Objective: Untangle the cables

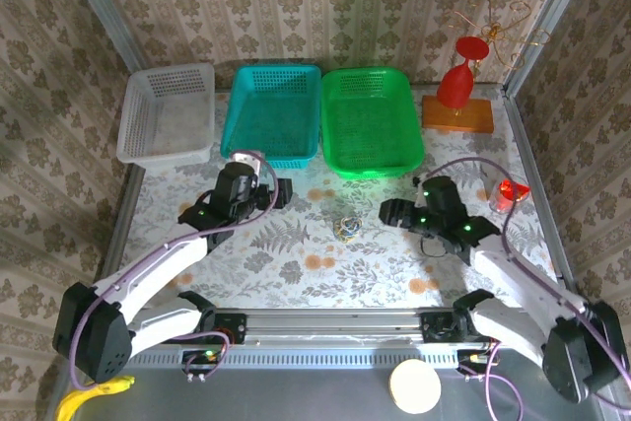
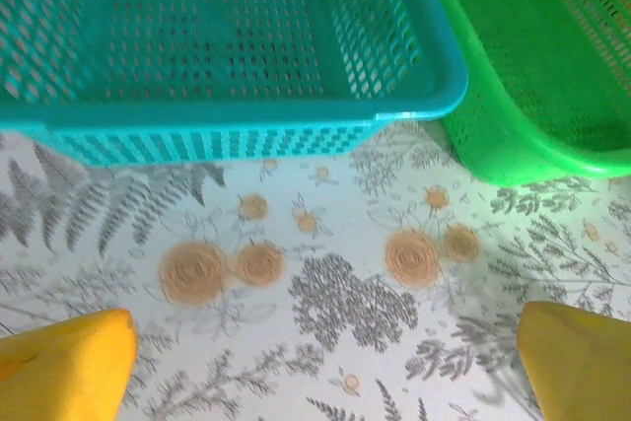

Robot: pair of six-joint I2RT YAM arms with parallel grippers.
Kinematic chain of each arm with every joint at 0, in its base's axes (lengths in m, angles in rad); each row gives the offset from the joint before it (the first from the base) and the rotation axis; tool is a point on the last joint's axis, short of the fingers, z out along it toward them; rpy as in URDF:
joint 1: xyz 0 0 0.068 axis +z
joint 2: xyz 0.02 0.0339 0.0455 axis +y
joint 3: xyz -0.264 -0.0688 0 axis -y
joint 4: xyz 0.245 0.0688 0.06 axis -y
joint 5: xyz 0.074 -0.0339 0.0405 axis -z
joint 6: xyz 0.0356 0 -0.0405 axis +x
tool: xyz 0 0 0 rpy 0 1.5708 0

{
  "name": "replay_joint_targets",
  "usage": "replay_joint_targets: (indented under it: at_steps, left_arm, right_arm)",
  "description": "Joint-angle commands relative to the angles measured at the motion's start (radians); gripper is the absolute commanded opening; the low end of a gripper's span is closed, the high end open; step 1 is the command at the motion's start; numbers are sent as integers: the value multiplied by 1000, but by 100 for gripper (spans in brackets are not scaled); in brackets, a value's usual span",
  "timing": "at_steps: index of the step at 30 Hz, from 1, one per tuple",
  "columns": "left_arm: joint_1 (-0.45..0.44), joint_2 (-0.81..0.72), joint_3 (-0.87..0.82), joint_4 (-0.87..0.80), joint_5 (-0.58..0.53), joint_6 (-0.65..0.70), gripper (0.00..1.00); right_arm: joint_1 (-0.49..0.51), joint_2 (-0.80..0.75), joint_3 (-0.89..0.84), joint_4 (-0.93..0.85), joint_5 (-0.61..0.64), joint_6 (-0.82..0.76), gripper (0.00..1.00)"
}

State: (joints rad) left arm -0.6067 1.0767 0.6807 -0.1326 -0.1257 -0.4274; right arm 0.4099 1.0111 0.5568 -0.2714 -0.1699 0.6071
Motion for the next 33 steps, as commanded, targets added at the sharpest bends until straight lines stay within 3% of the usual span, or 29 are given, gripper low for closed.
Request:
replay_joint_targets:
  at_steps: [1, 7, 19, 29, 33]
  left_arm:
    - [-7, 14, -3, -7, 52, -94, 100]
    - [-10, 17, -30, -6, 76, -118, 100]
    - [-9, 27, -30, -40, 138, -120, 100]
    - [1, 90, 3, -48, 233, -137, 100]
    - [-5, 103, 25, -70, 210, -119, 100]
  right_arm:
    - [81, 100, 53, 34, 17, 56, 76]
    - [186, 271, 124, 82, 47, 77, 72]
    - [278, 469, 210, 132, 42, 100, 65]
    - [319, 476, 261, 97, 42, 72, 64]
    - [315, 435, 261, 45, 89, 35, 65]
